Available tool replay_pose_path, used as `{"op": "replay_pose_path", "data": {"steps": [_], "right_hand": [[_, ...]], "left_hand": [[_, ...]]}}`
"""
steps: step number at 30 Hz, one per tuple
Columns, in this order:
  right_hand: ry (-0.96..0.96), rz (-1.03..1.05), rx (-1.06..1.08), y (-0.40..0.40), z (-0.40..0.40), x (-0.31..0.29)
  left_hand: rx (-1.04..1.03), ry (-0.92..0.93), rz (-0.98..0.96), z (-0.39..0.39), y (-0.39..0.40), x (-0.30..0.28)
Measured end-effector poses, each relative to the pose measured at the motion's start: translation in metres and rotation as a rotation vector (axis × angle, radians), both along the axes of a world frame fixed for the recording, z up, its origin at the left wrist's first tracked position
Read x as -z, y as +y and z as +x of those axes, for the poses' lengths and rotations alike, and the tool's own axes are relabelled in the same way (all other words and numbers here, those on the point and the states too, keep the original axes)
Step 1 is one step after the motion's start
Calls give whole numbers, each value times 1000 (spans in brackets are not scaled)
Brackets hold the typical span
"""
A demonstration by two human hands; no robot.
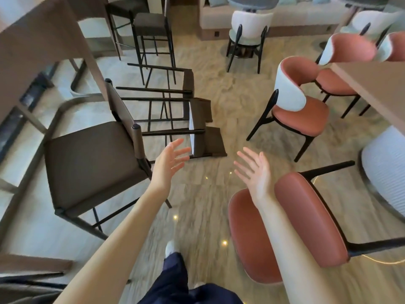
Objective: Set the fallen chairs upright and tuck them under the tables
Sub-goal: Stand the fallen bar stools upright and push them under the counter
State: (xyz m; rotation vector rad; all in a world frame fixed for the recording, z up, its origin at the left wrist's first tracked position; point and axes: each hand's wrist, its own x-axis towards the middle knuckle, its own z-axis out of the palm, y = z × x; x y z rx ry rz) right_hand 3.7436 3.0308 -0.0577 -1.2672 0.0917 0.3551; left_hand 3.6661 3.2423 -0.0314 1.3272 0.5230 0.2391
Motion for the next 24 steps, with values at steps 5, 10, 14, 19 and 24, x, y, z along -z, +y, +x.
{"op": "replay_pose_path", "data": {"steps": [5, 10, 14, 19, 24], "right_hand": [[6, 18, 29, 20, 62, 10], [-17, 27, 88, 54, 134, 6], [-40, 36, 145, 86, 202, -10], [-56, 51, 221, 118, 274, -21], [-24, 36, 255, 128, 321, -18]], "left_hand": [[30, -25, 18, 66, 24, 10], [89, -70, 20, 142, 59, 11], [119, -98, 7, 218, 101, -1], [175, -132, 21, 306, 139, -16], [234, -132, 24, 364, 144, -5]]}}
